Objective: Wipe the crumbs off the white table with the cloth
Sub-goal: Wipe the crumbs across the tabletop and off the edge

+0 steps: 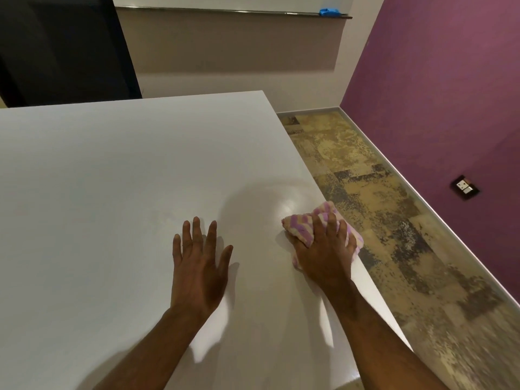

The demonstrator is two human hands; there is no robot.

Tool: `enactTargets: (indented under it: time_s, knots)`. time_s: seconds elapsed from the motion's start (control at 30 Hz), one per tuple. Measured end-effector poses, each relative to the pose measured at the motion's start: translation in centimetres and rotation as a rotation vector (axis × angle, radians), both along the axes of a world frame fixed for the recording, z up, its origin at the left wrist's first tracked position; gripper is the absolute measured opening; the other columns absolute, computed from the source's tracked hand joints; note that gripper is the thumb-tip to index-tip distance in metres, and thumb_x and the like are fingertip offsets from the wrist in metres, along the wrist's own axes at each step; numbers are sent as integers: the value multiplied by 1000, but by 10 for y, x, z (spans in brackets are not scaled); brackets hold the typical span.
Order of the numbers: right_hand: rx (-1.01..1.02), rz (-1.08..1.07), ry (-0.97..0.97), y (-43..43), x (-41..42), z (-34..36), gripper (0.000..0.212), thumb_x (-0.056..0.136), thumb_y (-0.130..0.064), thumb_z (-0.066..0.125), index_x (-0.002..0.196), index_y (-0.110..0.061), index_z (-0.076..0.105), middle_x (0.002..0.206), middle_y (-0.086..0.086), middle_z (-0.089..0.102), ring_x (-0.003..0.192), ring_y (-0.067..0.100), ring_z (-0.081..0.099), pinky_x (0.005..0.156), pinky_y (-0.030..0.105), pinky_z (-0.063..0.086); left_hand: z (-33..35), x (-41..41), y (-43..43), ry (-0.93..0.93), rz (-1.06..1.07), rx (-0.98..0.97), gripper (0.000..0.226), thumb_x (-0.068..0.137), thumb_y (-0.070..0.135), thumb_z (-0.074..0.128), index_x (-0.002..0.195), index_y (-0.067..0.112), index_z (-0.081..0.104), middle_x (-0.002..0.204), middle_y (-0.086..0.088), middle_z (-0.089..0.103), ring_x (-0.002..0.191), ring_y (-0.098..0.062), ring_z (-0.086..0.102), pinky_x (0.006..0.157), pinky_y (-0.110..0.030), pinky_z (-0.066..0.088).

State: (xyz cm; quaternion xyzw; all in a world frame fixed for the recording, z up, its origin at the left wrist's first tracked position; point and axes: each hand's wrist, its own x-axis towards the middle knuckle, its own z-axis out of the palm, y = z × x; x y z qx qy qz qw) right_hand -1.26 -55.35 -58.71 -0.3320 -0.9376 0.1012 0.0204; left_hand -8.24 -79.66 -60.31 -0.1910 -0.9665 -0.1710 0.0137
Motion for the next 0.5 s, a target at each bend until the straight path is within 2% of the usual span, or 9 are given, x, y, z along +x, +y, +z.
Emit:
enactTargets:
  time_s: [0.1, 0.23, 0.37, 0.43, 0.5]
  knots:
    - [21, 1, -18, -1, 34, 0, 80, 97, -66, 44, 161, -21, 27, 169, 12, 24, 155, 37, 18, 124, 60, 14, 7, 20, 8, 0, -14, 16, 72, 104, 58, 6, 164, 20, 19, 173, -14, 8, 162, -28, -5, 131, -48, 1]
    - [24, -20, 4, -6, 79, -4, 77, 96, -61, 53, 157, -18, 38, 166, 15, 31, 152, 40, 25, 121, 64, 18, 16, 50, 14, 22, -20, 54, 67, 106, 54, 20, 163, 18, 27, 172, -16, 16, 162, -30, 2, 131, -49, 4]
    - [17, -48, 12, -16, 119, -7, 75, 93, -59, 51, 154, -16, 43, 163, 18, 37, 149, 44, 31, 118, 68, 23, 19, 80, 11, 4, -24, 71, 65, 106, 53, 26, 163, 21, 26, 173, -13, 14, 162, -27, -2, 131, -47, 0]
    - [26, -45, 18, -21, 138, -8, 76, 91, -59, 51, 152, -15, 47, 161, 19, 39, 148, 45, 33, 117, 69, 25, 19, 95, 6, 7, -21, 61, 65, 106, 53, 26, 162, 21, 28, 172, -14, 17, 162, -29, 2, 131, -48, 3]
    - [22, -34, 14, -26, 155, -9, 79, 90, -63, 43, 154, -16, 46, 163, 18, 37, 150, 45, 31, 118, 68, 23, 20, 110, 0, 10, -4, 49, 66, 105, 53, 25, 161, 18, 31, 171, -17, 21, 161, -32, 6, 131, -50, 7]
